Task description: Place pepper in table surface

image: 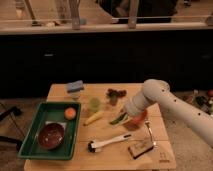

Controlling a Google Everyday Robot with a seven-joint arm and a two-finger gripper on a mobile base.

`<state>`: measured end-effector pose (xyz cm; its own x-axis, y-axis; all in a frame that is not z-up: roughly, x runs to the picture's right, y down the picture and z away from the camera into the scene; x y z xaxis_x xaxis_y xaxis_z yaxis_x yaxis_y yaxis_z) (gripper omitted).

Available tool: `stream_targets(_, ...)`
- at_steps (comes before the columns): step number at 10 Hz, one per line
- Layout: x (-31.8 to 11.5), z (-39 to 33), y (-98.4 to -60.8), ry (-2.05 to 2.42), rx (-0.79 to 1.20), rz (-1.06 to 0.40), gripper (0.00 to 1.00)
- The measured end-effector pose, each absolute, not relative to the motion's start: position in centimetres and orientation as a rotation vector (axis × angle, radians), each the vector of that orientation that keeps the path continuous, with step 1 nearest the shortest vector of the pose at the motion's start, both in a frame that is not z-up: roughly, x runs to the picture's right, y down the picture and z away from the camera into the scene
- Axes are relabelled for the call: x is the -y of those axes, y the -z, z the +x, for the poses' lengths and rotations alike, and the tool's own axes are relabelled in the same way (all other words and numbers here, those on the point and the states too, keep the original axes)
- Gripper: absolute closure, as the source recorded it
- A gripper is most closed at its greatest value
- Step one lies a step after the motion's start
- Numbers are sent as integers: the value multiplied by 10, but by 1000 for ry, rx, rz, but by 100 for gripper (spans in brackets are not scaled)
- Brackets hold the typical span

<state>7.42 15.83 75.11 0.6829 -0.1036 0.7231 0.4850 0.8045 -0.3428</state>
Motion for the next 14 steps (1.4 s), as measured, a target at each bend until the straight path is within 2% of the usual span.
stream_targets(5, -184, 36, -770, 413, 873, -656, 100)
stream_targets(12, -201, 24, -803, 383, 971, -737, 99)
stream_targets(14, -205, 22, -809, 366, 972, -768, 82)
